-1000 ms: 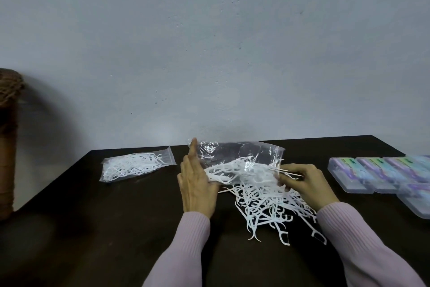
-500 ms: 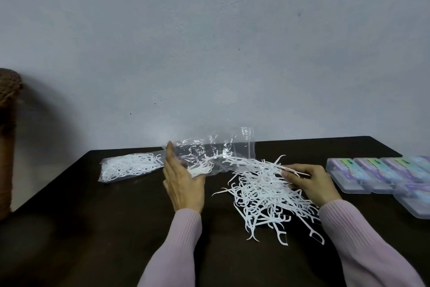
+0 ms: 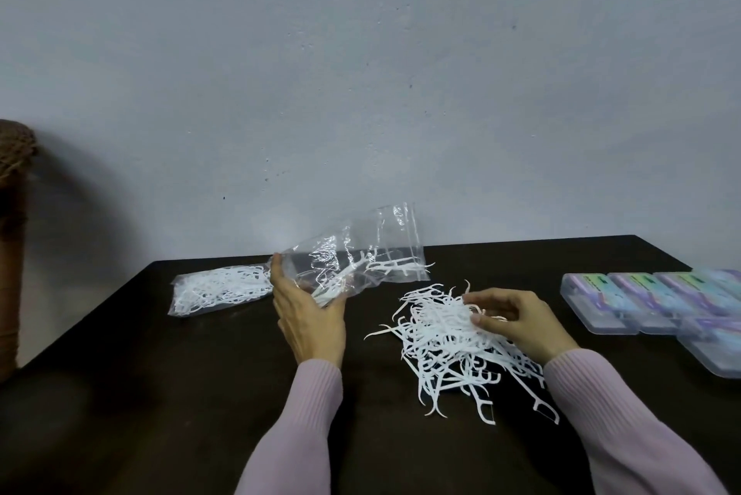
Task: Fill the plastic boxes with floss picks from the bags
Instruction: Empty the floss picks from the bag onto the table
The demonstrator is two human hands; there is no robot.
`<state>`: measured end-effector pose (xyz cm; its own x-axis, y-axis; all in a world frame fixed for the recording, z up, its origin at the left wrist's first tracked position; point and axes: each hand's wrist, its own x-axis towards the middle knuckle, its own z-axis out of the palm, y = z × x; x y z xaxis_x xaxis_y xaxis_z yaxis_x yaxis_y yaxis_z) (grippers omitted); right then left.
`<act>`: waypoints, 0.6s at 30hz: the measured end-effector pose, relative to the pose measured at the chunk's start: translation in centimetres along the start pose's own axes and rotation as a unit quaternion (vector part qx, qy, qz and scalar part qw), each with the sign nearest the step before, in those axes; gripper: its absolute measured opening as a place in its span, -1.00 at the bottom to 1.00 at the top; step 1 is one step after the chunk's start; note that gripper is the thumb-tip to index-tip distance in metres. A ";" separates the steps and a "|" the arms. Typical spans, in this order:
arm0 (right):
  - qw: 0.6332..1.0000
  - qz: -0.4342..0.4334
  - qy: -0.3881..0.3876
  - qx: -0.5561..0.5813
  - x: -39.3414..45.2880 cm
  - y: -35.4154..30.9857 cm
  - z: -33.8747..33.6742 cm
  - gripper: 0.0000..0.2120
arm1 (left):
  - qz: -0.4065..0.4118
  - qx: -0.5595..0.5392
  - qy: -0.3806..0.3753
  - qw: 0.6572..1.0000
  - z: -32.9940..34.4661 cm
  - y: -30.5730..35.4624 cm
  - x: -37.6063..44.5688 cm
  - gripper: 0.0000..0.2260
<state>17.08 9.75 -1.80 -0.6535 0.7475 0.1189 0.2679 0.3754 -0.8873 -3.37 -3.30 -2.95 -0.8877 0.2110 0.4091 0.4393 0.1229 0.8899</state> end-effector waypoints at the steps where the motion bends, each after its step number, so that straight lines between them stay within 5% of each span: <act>1: 1.000 -0.012 -0.006 0.000 -0.1 -0.1 0.1 -0.73 | 0.004 -0.001 -0.006 1.000 0.1 0.1 -0.1 -0.10; 12: 0.986 -0.100 0.107 0.079 -0.4 -0.9 -0.2 -0.91 | 0.068 -0.052 -0.126 0.988 0.3 1.6 -2.0 -0.05; 18: 0.987 -0.048 -0.020 0.154 -0.3 -0.9 0.4 -0.77 | 0.096 -0.050 -0.141 0.984 0.2 2.0 -2.6 -0.03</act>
<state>16.74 8.97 -1.19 -0.6941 0.6924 0.1970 -0.0199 0.2551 -0.9667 -0.17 -3.38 -2.23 -0.7095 0.4835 0.5127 0.5673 -0.0398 0.8226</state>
